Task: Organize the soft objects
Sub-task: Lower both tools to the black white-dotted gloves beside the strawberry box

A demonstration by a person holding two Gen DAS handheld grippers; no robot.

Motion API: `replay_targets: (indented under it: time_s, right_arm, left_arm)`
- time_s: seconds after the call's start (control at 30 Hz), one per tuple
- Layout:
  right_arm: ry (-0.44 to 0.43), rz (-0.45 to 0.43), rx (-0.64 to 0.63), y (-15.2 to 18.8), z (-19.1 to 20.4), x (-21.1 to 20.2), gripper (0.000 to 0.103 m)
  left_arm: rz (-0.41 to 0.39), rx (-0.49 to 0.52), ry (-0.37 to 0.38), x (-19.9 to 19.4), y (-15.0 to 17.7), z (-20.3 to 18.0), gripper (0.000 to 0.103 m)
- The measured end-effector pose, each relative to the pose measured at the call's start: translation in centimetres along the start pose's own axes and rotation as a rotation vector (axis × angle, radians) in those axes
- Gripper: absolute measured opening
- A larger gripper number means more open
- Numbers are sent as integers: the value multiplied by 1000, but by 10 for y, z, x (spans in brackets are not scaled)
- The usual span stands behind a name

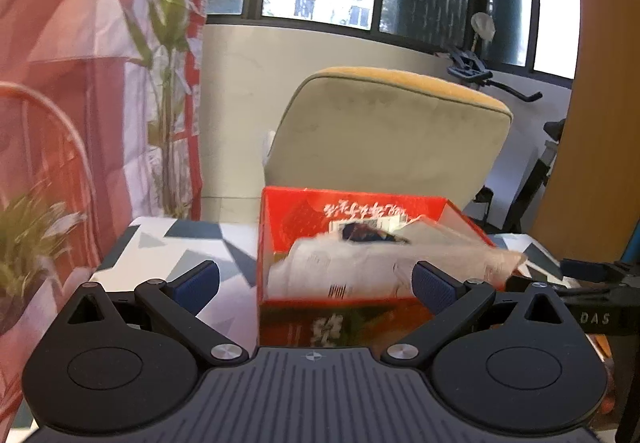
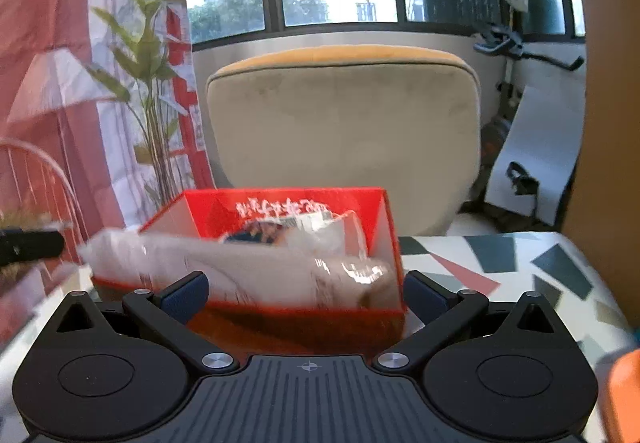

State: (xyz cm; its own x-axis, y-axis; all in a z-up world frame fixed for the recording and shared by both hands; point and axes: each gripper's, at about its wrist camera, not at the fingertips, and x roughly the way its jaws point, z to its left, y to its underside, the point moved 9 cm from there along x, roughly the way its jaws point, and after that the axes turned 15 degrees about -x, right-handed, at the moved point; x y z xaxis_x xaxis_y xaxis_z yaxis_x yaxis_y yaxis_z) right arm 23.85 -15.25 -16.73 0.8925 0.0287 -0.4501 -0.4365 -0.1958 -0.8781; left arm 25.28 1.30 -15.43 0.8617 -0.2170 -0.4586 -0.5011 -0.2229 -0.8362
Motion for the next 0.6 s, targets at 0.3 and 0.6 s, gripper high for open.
replay_targets:
  time_s: [0.3,0.6]
  right_arm:
    - [-27,54,-12,60,19,-32,103]
    - [-110,182,-60,127,47,-39,103]
  left_arm:
    - [27,171,-223,-10,55,7,103]
    - [181,155,-168,-5,116,13,103]
